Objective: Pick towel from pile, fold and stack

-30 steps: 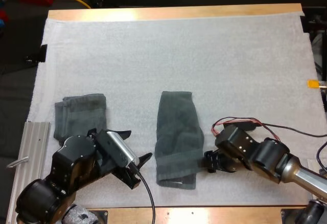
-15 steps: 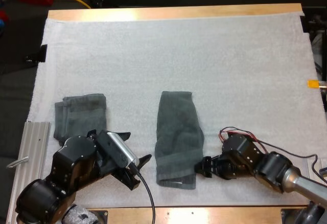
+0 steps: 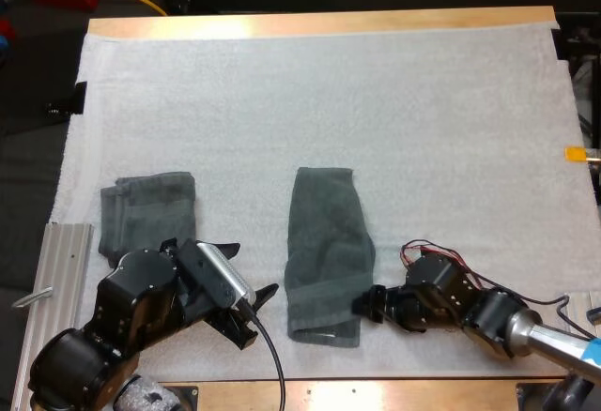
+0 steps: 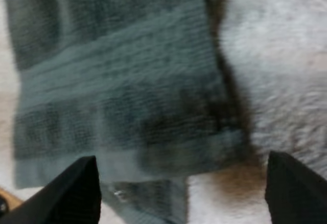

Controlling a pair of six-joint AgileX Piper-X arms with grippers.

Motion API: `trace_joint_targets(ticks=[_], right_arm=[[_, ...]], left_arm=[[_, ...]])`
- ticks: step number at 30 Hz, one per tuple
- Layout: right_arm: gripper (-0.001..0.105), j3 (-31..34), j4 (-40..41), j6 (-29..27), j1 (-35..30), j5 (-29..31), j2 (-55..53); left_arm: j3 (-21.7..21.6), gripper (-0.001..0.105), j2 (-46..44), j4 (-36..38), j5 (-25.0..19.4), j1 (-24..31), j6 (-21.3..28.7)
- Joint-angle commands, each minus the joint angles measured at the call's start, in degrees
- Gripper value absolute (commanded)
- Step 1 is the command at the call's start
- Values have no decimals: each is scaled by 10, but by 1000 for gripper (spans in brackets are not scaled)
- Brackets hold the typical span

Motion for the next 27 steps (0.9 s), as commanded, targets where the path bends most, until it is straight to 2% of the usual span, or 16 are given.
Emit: trace_joint_targets(ticks=[1,6,11,13,17,24,27], right_arm=[[66,1,-4,0,-3,2,6],[66,1,-35,14,-3,2,31],[66,1,-82,55,-3,-2,60],[63,1,-85,61,-3,-2,66],[45,1,-86,69,-3,1,68],[22,1,-95,73,-3,14,68],[6,1,-114,73,-3,11,68]], left_arm=[[-4,69,-2,5,4,-1,-4],[-4,69,-2,9,4,-1,-8],[-4,69,-2,9,4,-1,-8],[-4,69,-2,9,4,-1,-8],[-4,69,-2,9,4,-1,-8],[-4,69,-2,9,4,-1,-8],[-4,69,-2,9,4,-1,-8]])
